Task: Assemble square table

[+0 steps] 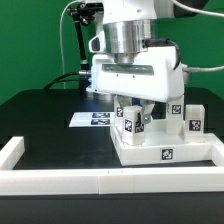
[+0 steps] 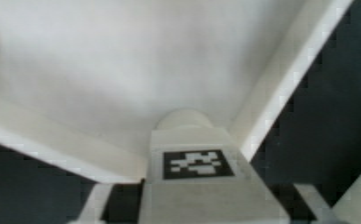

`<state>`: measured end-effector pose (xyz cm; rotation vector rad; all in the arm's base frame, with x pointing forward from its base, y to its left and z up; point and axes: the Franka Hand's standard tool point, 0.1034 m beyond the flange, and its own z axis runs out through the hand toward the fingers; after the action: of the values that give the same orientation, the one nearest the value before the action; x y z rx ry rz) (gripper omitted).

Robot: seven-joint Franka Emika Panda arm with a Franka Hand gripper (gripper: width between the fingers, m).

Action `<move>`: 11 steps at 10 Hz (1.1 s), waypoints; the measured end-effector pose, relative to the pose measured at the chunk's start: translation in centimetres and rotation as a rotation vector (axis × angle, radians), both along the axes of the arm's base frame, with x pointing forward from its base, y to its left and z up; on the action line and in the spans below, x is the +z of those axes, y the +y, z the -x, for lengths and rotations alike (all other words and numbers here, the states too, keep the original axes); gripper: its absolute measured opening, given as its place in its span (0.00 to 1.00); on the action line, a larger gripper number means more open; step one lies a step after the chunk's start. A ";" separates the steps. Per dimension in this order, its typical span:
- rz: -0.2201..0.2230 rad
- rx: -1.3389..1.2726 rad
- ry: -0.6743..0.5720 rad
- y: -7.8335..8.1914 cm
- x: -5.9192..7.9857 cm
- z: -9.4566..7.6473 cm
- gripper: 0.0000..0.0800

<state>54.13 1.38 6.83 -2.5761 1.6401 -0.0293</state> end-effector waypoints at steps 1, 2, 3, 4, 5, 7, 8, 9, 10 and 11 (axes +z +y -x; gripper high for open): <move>-0.007 -0.065 0.004 0.0 0.0 -0.1 0.37; -0.017 -0.108 0.007 0.0 0.0 -0.1 0.37; -0.023 -0.132 0.008 0.0 0.0 -0.1 0.37; -0.022 -0.113 0.007 0.1 0.0 -0.1 0.46; -0.019 -0.069 0.003 0.0 0.0 -0.1 0.70; -0.006 0.080 -0.006 -0.1 0.1 -0.2 0.78; 0.005 0.187 -0.012 -0.1 0.1 -0.2 0.80; 0.012 0.297 -0.019 -0.1 0.1 -0.2 0.81; 0.019 0.386 -0.024 -0.1 0.1 -0.2 0.81; 0.030 0.507 -0.030 -0.2 0.1 -0.2 0.81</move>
Offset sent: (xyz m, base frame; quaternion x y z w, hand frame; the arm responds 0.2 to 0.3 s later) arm 0.0000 0.0000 0.0000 0.0000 0.0000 0.0650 0.9979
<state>54.33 1.22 6.94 -2.9117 0.9409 -0.0576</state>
